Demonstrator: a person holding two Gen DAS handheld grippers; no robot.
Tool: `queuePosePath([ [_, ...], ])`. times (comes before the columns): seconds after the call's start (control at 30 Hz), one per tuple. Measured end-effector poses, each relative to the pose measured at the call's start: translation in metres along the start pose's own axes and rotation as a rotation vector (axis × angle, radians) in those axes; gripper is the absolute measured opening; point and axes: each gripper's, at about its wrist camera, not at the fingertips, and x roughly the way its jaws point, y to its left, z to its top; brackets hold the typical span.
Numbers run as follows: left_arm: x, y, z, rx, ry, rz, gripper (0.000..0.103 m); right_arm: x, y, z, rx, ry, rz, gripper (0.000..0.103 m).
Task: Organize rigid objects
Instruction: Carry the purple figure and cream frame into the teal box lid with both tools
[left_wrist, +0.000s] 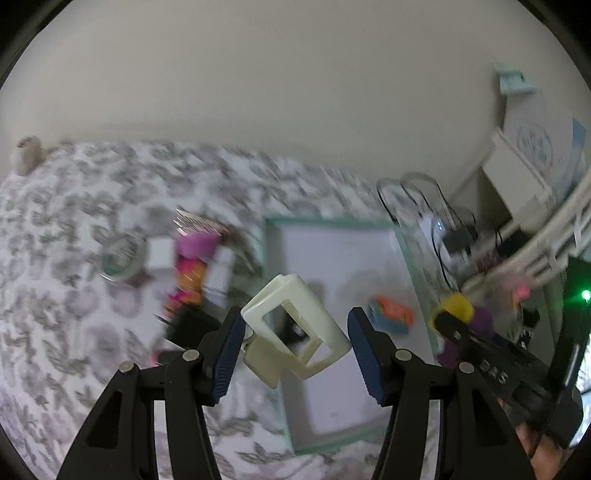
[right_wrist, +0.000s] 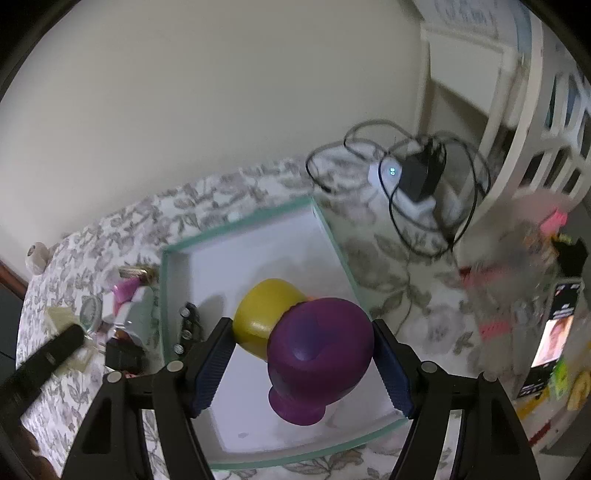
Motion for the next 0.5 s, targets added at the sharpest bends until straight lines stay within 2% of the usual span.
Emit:
queuePosePath([
  [0.33,0.057,-0.022,-0.03,0.047,0.182,-0.018,0.059,0.058,-0.022,-0.023,0.038,0.164,-0.029,0.076],
  [0.5,0.074,-0.029,-0.041,0.083,0.223,0.02,0.059,0.074,-0.025,-0.032,0.041,0.214,-0.026,0.076],
])
